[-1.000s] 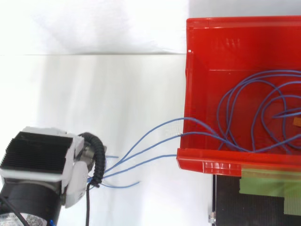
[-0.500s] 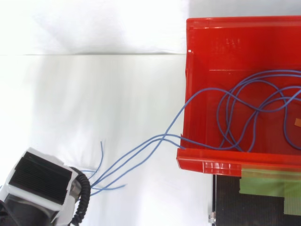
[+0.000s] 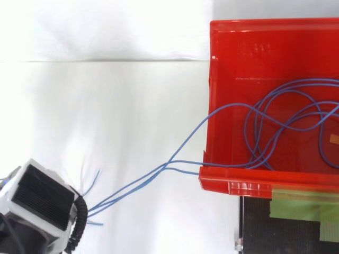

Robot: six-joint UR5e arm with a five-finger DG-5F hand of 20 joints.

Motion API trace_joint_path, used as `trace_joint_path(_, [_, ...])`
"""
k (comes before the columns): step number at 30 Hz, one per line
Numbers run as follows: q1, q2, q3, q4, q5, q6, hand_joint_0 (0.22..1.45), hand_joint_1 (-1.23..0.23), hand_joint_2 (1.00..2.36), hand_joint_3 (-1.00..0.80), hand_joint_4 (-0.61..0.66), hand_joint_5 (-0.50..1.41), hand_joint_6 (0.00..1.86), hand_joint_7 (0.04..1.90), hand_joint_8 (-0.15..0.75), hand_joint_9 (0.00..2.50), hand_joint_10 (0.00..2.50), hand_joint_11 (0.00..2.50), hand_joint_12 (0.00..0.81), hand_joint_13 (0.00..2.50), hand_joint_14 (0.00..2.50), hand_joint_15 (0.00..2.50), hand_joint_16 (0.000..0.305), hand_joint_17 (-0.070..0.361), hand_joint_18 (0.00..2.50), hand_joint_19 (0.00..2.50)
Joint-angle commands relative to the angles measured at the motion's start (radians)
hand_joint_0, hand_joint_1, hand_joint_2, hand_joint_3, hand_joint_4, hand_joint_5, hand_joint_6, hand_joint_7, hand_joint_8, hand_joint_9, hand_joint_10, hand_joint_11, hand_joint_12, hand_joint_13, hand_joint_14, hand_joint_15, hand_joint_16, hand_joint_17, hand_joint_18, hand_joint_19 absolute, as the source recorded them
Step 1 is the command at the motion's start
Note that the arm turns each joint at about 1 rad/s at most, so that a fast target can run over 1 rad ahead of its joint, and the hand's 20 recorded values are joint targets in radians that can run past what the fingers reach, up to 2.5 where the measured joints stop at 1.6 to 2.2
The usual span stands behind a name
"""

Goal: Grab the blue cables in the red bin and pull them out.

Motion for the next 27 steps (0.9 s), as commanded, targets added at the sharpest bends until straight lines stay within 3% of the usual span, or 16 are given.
trace_joint_path(1, [0.001, 0.000, 0.003, 0.045, 0.002, -0.118, 0.90, -0.91, 1.00, -1.00, 0.03, 0.72, 1.31, 0.56, 0.261, 0.82, 0.01, 0.42, 0.334, 0.59, 0.01, 0.27, 0.045, 0.102, 0.53, 0.38])
trace_joint_path(2, [-0.001, 0.000, 0.009, 0.059, 0.002, -0.159, 0.90, -0.91, 1.00, -1.00, 0.03, 0.72, 1.31, 0.55, 0.260, 0.82, 0.01, 0.42, 0.335, 0.59, 0.01, 0.27, 0.045, 0.102, 0.53, 0.38])
trace_joint_path(8, [0.001, 0.000, 0.017, 0.116, -0.001, -0.262, 0.90, -0.91, 1.00, -1.00, 0.02, 0.72, 1.31, 0.56, 0.257, 0.82, 0.01, 0.41, 0.335, 0.59, 0.01, 0.27, 0.045, 0.102, 0.53, 0.38])
trace_joint_path(11, [-0.001, 0.000, 0.017, 0.120, -0.001, -0.272, 0.90, -0.91, 1.00, -1.00, 0.03, 0.72, 1.31, 0.55, 0.258, 0.82, 0.02, 0.41, 0.335, 0.59, 0.01, 0.27, 0.045, 0.102, 0.53, 0.39])
trace_joint_path(21, [-0.002, 0.000, 0.017, 0.097, 0.001, -0.256, 0.90, -0.91, 1.00, -1.00, 0.02, 0.72, 1.31, 0.55, 0.261, 0.83, 0.01, 0.43, 0.331, 0.60, 0.01, 0.28, 0.045, 0.102, 0.54, 0.39])
trace_joint_path(27, [-0.001, 0.000, 0.017, 0.022, -0.004, -0.144, 0.90, -0.91, 1.00, -1.00, 0.02, 0.72, 1.31, 0.55, 0.260, 0.89, 0.02, 0.51, 0.323, 0.65, 0.01, 0.33, 0.045, 0.101, 0.56, 0.41])
